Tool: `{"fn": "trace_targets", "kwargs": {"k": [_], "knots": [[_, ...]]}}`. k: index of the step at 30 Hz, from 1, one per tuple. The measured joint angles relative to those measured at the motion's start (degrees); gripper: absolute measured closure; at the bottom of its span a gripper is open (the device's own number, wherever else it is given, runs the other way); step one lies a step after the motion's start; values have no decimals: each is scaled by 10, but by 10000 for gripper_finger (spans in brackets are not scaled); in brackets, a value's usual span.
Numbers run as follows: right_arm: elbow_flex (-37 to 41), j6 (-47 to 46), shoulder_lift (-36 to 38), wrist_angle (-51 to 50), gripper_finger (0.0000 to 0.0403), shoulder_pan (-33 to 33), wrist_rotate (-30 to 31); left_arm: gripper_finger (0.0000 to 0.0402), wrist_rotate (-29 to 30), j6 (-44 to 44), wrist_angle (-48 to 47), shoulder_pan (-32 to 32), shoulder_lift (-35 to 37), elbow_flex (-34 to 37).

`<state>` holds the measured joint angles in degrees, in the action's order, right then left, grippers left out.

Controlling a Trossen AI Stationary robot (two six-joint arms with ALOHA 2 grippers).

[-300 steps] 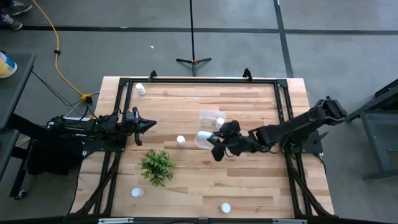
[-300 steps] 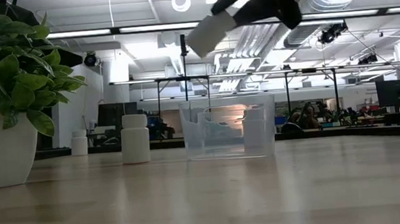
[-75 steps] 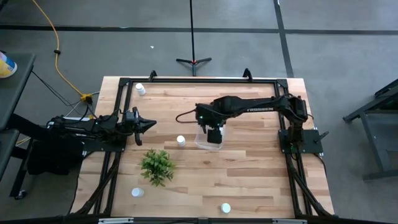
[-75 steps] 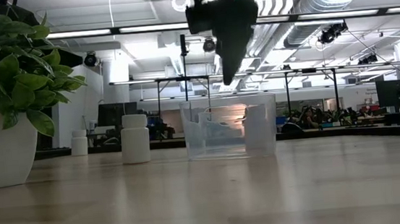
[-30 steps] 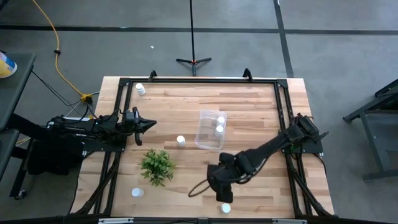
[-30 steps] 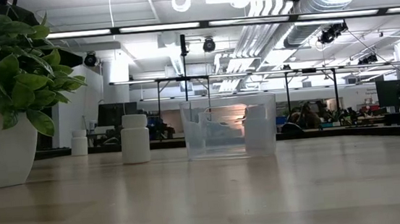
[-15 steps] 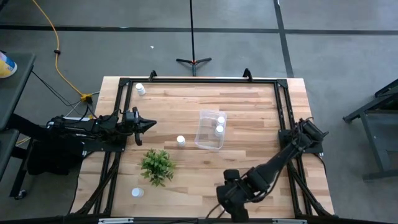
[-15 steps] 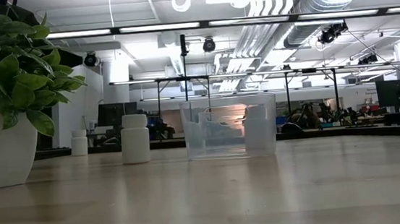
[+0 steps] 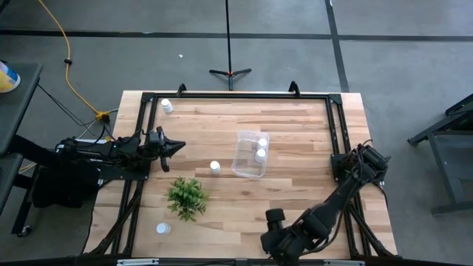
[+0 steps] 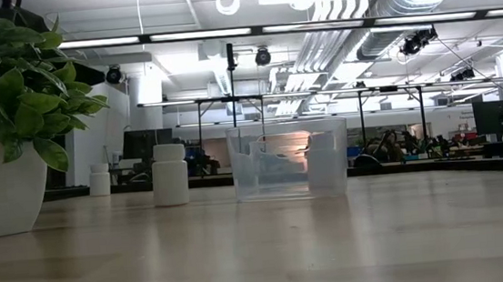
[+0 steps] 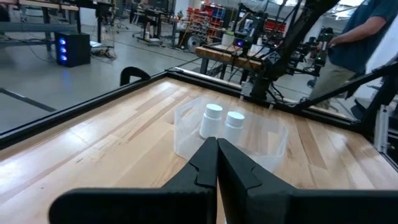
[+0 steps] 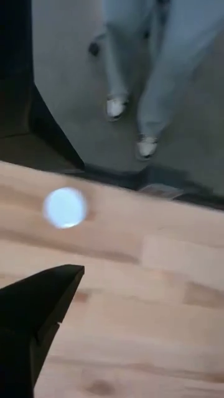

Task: Pick and place pill bottles into a basket
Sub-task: Put the white medicine bottle into the transparent bin

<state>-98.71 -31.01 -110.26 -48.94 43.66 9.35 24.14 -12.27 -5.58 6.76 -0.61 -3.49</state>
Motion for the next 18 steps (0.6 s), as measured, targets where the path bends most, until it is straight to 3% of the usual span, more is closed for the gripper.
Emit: {"fn": "trace_targets", "kwargs": {"k": [6, 18], "knots": [[53, 6, 0, 114, 129, 0, -5, 355, 9, 0, 0, 0, 0, 0], [154, 3, 0, 207, 129, 4, -23, 355, 10, 0, 0, 0, 0, 0]]}}
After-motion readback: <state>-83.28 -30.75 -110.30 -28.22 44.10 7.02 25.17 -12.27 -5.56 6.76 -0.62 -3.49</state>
